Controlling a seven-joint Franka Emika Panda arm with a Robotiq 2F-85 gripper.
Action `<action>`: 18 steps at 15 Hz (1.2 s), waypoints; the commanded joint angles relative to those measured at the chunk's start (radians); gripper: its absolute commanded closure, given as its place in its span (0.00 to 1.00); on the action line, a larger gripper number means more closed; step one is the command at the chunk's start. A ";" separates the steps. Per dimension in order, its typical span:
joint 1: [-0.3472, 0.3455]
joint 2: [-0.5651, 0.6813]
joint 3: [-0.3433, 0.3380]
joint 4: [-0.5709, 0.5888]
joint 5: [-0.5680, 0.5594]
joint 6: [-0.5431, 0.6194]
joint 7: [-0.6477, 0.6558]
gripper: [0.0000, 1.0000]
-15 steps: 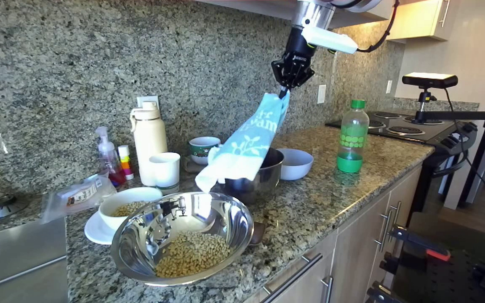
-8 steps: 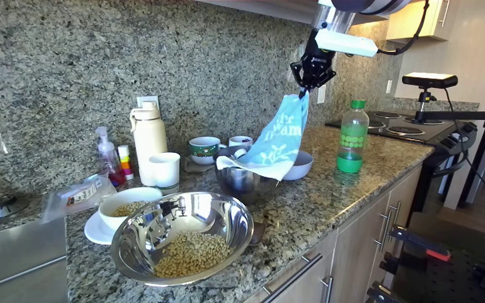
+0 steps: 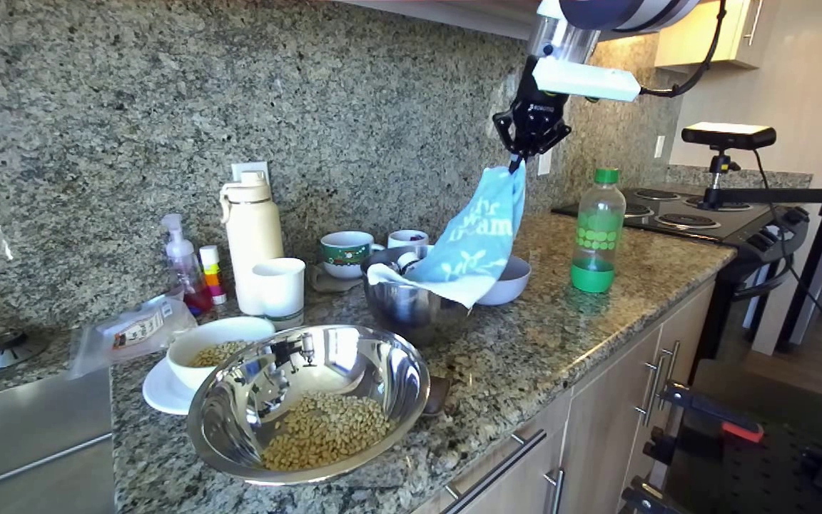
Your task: Use the blue and white towel from the silver bowl to wipe the grey bowl, return the towel to the silver bowl on the left
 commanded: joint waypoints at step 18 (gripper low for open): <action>0.009 0.232 -0.012 0.056 -0.013 0.024 0.110 0.99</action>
